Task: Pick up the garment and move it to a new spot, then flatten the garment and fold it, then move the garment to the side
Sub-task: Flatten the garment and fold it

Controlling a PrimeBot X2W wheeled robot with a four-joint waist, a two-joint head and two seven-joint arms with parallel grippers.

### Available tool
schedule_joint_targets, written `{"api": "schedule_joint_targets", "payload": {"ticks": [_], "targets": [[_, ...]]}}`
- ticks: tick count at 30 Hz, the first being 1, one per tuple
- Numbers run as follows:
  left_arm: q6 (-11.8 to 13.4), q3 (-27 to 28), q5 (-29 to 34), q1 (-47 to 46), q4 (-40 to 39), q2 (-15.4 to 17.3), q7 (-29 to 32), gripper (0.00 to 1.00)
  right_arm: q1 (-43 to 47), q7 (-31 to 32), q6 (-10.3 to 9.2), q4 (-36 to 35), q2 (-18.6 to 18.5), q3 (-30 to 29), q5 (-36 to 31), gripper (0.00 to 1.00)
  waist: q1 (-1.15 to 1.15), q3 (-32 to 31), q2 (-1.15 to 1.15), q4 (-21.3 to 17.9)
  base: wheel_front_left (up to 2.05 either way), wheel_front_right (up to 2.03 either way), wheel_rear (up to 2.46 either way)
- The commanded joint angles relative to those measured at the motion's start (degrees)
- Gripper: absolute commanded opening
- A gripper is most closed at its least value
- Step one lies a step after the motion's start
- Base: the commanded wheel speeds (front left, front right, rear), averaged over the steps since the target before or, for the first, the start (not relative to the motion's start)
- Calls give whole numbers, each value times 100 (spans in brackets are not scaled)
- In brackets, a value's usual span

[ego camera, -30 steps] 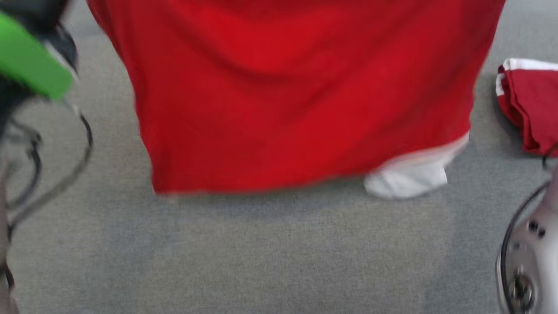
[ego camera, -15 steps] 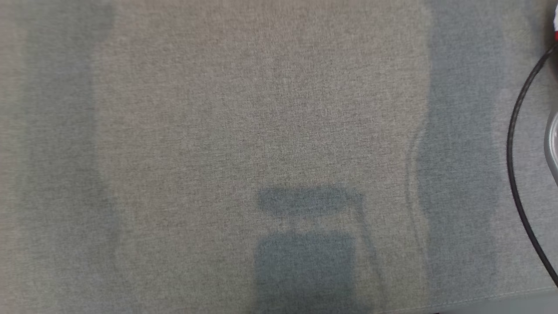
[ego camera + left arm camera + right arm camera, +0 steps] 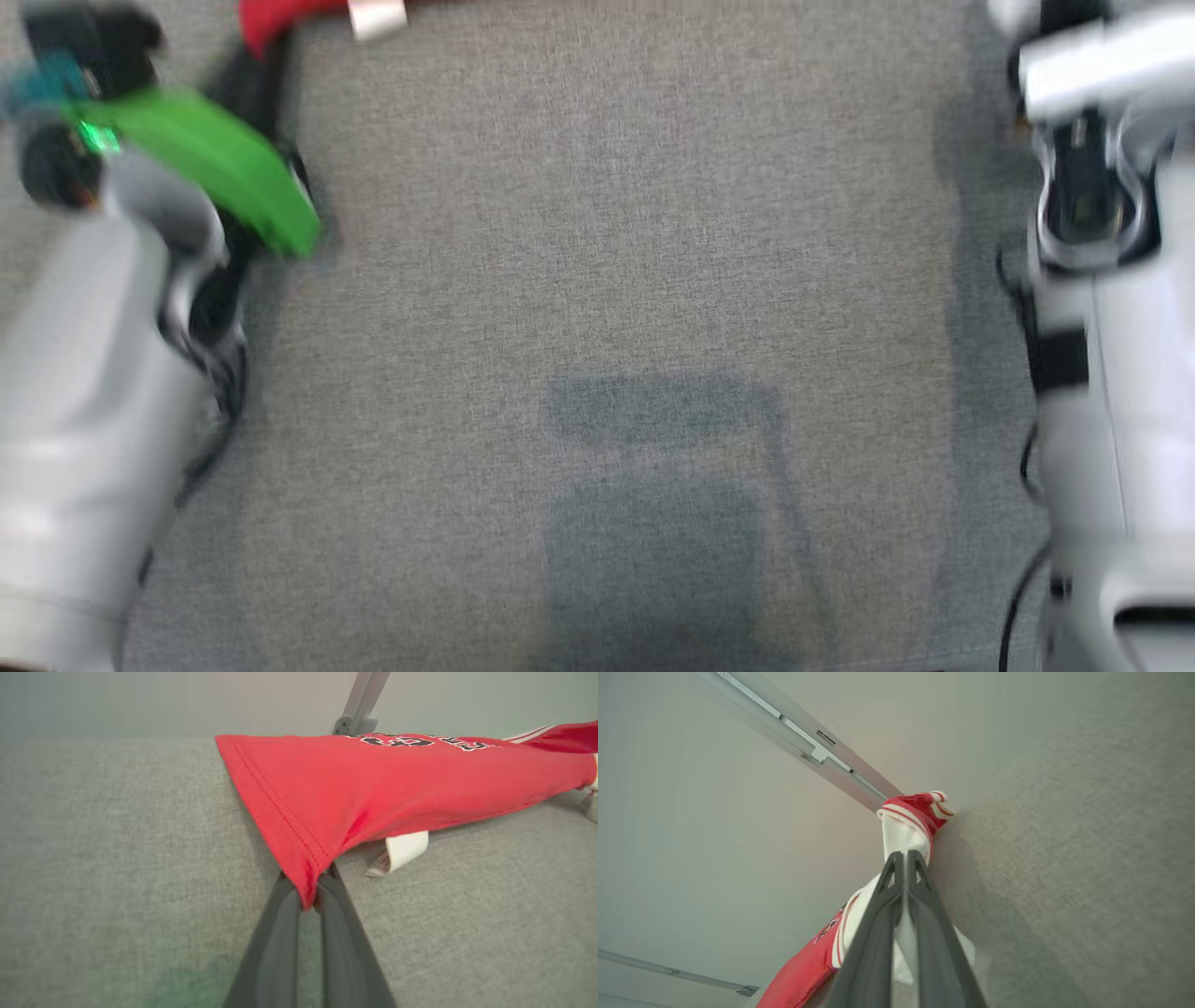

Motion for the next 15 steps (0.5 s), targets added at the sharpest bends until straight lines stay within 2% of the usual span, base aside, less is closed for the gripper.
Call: {"api": "schedule_joint_targets", "payload": {"ticks": [1,5,6,10,15], "targets": [[-14,-72,-170,405,-165,101,-36,0,521,1,2,-261,-63,-125,202,0,-1,-621,0,190,0,0,0],[-3,-423,-380,1780,-671,304,-91,0,2248,172,-5,-957,-28,-272,585,0,-1,-1370,0,207,0,0,0],[66,-517,-356,2175,-843,358,-99,0,2693,229,-5,-1163,-15,-244,659,0,-1,-1590,0,191,0,0,0],[514,-713,-561,3634,-1547,430,-106,0,4076,362,-3,-1711,11,-234,932,0,-1,-2241,0,117,0,0,0],[1187,-797,-755,5128,-2526,488,-258,0,5353,221,-2,-1845,25,-271,1127,0,-1,-2678,0,35,0,0,0]]}}
